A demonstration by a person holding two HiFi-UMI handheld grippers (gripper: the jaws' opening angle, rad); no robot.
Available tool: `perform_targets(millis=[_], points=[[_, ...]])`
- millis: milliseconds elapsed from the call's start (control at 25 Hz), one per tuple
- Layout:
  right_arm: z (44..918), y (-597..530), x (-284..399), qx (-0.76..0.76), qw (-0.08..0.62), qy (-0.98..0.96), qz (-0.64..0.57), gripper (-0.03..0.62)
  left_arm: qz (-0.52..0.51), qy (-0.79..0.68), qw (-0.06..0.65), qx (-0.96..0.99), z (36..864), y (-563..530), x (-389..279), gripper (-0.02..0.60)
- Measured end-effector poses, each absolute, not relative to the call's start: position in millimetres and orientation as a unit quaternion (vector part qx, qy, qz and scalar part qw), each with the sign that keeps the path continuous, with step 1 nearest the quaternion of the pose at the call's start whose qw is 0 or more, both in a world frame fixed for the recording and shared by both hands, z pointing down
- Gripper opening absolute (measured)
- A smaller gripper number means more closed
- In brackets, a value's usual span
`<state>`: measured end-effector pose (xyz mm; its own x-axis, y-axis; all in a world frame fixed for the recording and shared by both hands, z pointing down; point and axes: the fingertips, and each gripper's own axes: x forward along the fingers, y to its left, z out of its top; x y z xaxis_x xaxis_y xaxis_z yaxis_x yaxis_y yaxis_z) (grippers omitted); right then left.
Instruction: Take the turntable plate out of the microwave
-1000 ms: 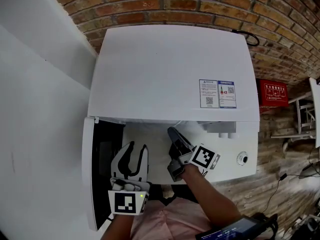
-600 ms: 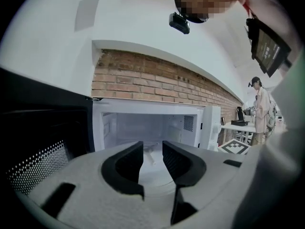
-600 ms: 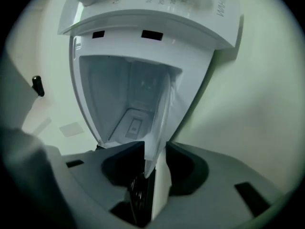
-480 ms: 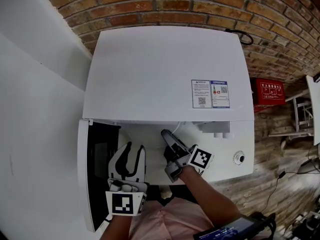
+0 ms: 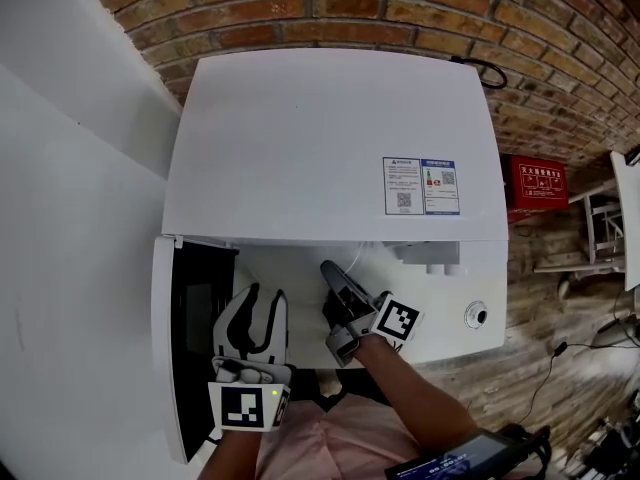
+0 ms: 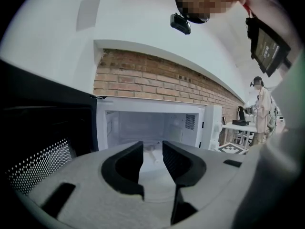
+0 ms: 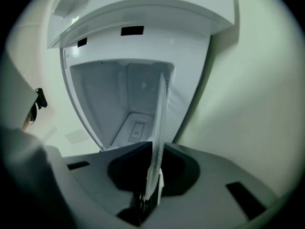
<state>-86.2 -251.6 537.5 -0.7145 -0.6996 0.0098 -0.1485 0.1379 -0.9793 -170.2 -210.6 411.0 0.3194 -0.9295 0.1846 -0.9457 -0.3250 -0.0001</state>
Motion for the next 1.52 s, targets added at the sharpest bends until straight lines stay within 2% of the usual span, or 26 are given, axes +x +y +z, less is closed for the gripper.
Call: perform_targets(millis=[200, 400, 520, 680, 760, 800, 1520], points=[[543.9, -227.2, -88.3, -0.282, 0.237, 0.713, -0.597, 0.046, 0.075, -0.578, 0.054, 0.811, 411.5, -209.5, -169.0, 0.130], [536.3, -238.8, -91.8, -0.250, 0.276, 0.717, -0.589, 0.115, 0.075, -0.582, 0.056, 0.808, 412.6, -208.1, -173.4, 0.130], [535.1, -252.2, -94.8, -0.243, 0.292, 0.718, -0.584, 0.126, 0.076, -0.584, 0.055, 0.807, 413.0, -208.8, -177.8, 0.130], [537.1, -272.5, -103.8, -0.254, 0.275, 0.721, -0.583, 0.124, 0.077, -0.590, 0.057, 0.801, 414.2, -208.0, -186.7, 0.130], [542.7, -277.1, -105.2, -0.272, 0.264, 0.713, -0.590, 0.047, 0.078, -0.594, 0.059, 0.798, 415.2, -206.6, -190.6, 0.130], [544.6, -277.4, -105.0, -0.277, 0.263, 0.710, -0.592, 0.043, 0.079, -0.596, 0.060, 0.797, 416.0, -205.7, -192.3, 0.130], [517.9, -205.5, -72.5, -0.213, 0.236, 0.721, -0.616, 0.029, 0.077, -0.638, 0.062, 0.764, 410.1, -144.4, -177.1, 0.145]])
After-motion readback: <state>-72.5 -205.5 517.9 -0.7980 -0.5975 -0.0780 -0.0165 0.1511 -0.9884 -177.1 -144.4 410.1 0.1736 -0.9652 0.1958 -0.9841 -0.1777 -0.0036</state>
